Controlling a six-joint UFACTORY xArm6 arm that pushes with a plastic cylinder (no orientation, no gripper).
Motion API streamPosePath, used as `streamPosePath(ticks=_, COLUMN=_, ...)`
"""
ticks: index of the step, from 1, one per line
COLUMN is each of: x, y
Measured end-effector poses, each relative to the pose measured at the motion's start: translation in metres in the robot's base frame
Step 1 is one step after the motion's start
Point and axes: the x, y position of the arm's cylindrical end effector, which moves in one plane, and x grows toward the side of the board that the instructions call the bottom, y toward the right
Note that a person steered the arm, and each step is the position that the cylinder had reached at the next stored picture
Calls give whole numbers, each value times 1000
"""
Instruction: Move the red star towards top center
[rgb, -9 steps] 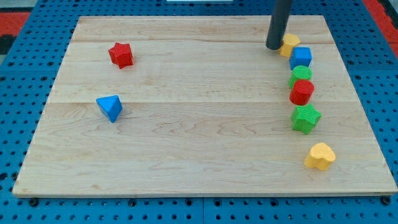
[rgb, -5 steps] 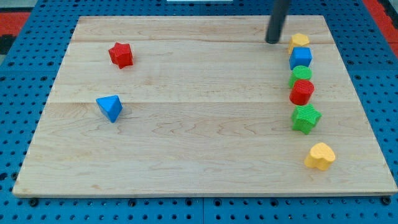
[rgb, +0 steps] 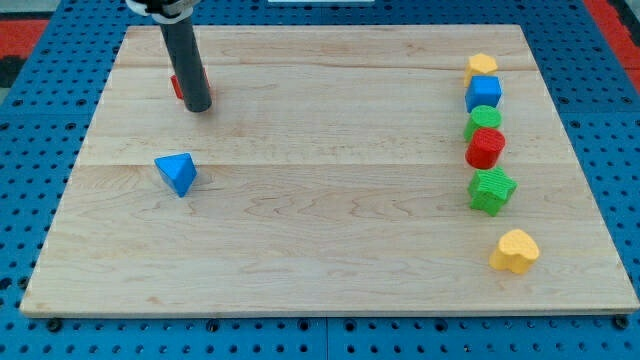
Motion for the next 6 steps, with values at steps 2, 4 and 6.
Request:
streamPosePath(ticks=2, x=-32, y=-28)
streamPosePath(ticks=4, x=-41, y=-40)
streamPosePath(ticks=6, x=-67, y=26)
